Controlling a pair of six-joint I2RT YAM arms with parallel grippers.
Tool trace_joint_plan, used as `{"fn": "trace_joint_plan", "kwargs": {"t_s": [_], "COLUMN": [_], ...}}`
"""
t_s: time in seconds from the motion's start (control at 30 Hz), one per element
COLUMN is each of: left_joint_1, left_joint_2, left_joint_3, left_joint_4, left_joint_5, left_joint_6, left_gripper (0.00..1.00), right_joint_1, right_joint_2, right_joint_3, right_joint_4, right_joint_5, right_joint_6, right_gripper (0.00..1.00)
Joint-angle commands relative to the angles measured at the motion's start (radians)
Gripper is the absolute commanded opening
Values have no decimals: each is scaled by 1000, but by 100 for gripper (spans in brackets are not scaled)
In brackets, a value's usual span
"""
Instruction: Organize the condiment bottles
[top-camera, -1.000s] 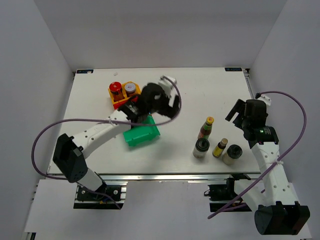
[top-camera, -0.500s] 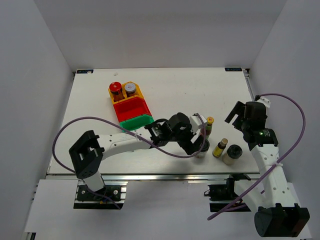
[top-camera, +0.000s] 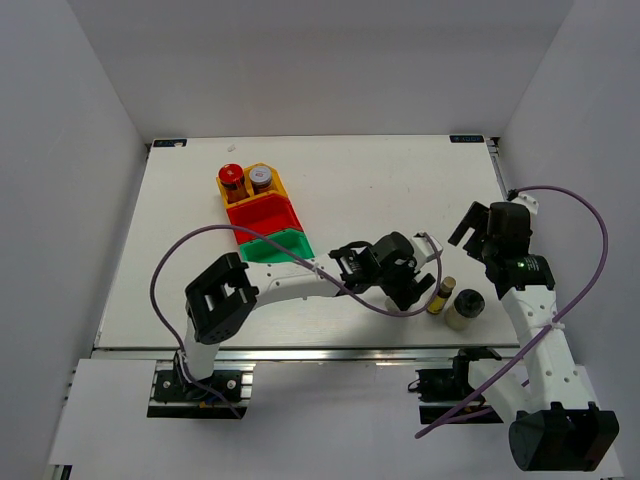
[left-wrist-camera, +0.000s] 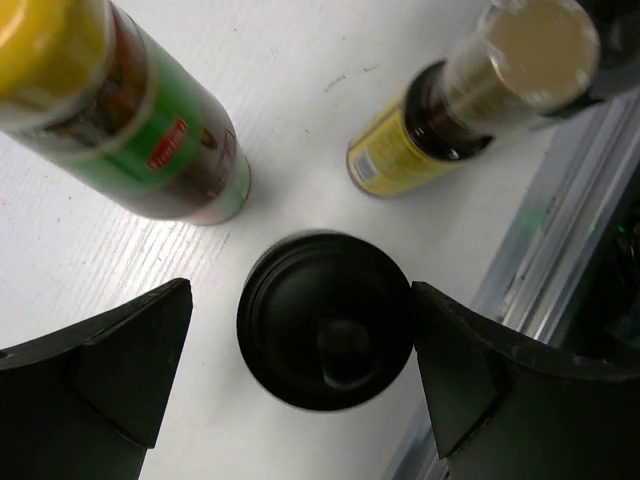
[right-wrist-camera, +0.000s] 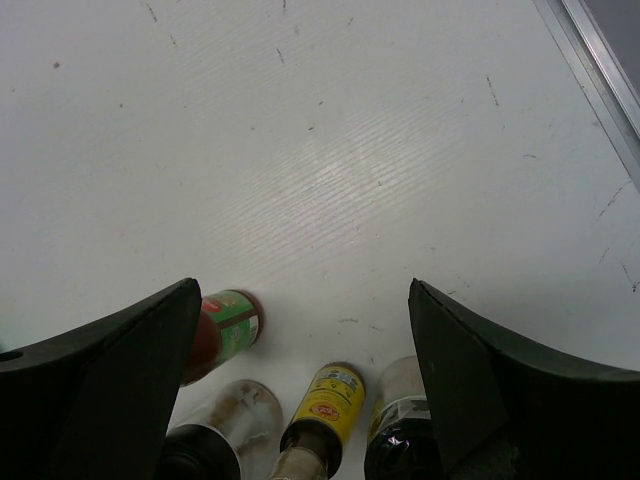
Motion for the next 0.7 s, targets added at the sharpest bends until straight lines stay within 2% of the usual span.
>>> {"fn": "trace_joint_plan", "kwargs": {"t_s": [0.0, 0.13, 0.17, 0.23, 0.3, 0.4, 0.47, 0.5, 0.53, 0.67], "left_joint_1": [-1, -2, -4, -4, -5, -7, -7, -7, -7, -7], "left_joint_2": [19, 56, 62, 69, 63, 19, -9, -36, -53, -165], "left_joint_3": [57, 77, 86, 100, 98, 56, 36, 28, 14, -44], "left_joint_4": [-29, -29, -35, -45, -44, -7, 11, 10, 8, -10], "left_joint_5": [-58, -91, -97, -101, -105, -105, -110, -114, -124, -223], "left_joint_6": [-3, -1, 2, -1, -6, -9, -16, -19, -23, -56], "left_gripper": [98, 98, 95, 87, 73, 63, 61, 53, 50, 42], "right_joint_1": [-4, -4, -4, -4, -4, -4, -4, -4, -4, -4], "right_joint_2": [-15, -19, -22, -23, -28, -38, -43, -45, -46, -46], "right_joint_3": [-2, -3, -2, -3, -3, -6, -11, -12, -12, -16], "right_joint_4": [25, 24, 25, 25, 24, 28, 31, 33, 33, 34], "right_joint_5": [3, 4, 3, 3, 0, -2, -2, 0, 3, 6], "right_joint_6": [2, 3, 3, 3, 3, 3, 2, 3, 3, 6], "right_gripper": [89, 89, 89, 89, 89, 89, 89, 89, 89, 89]}}
